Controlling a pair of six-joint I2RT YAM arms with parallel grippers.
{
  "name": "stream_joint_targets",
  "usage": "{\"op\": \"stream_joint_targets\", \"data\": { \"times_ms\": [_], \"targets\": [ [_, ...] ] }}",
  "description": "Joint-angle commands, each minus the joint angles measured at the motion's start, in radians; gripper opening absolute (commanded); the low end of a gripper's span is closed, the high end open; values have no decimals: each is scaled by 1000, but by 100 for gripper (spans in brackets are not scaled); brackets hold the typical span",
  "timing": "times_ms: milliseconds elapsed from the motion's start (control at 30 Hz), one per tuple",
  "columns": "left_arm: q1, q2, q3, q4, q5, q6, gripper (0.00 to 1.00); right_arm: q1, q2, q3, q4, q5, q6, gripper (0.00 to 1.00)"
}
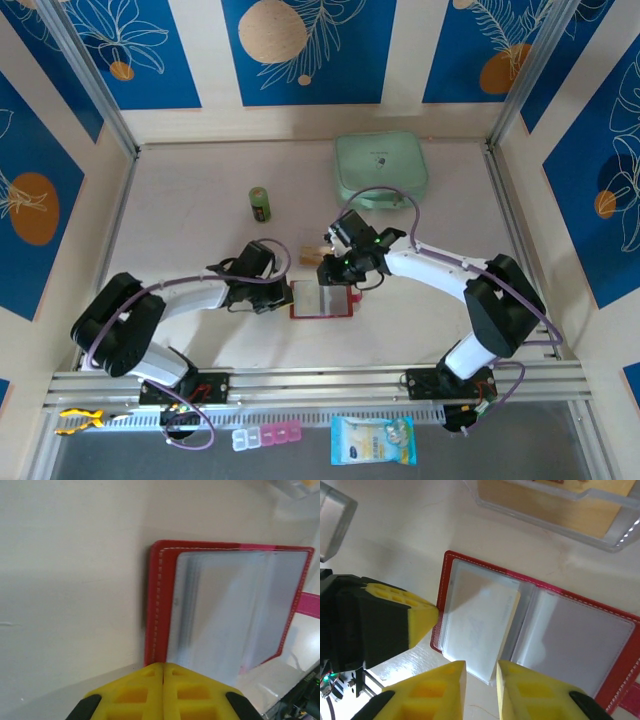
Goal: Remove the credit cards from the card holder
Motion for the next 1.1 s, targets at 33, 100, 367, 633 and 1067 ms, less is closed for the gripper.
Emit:
{"op": "stream_joint_targets", "data": {
  "times_ms": [33, 100, 367, 633, 1067],
  "targets": [
    [-10, 30, 21, 12, -8, 13, 6, 11, 29, -20, 53, -40, 80, 27],
    [-11, 32, 17, 14, -10, 10, 6, 12, 38, -27, 73, -55, 92, 28],
    [-11, 32, 8, 3, -14, 13, 6, 19, 83, -52, 158, -119, 138, 32],
    [-11, 33, 9, 3, -15, 13, 6, 35, 129, -45, 186, -135, 154, 35],
    [-11, 30, 6, -3, -18, 12, 6, 49, 180, -36, 155, -114, 148, 36]
  ]
}}
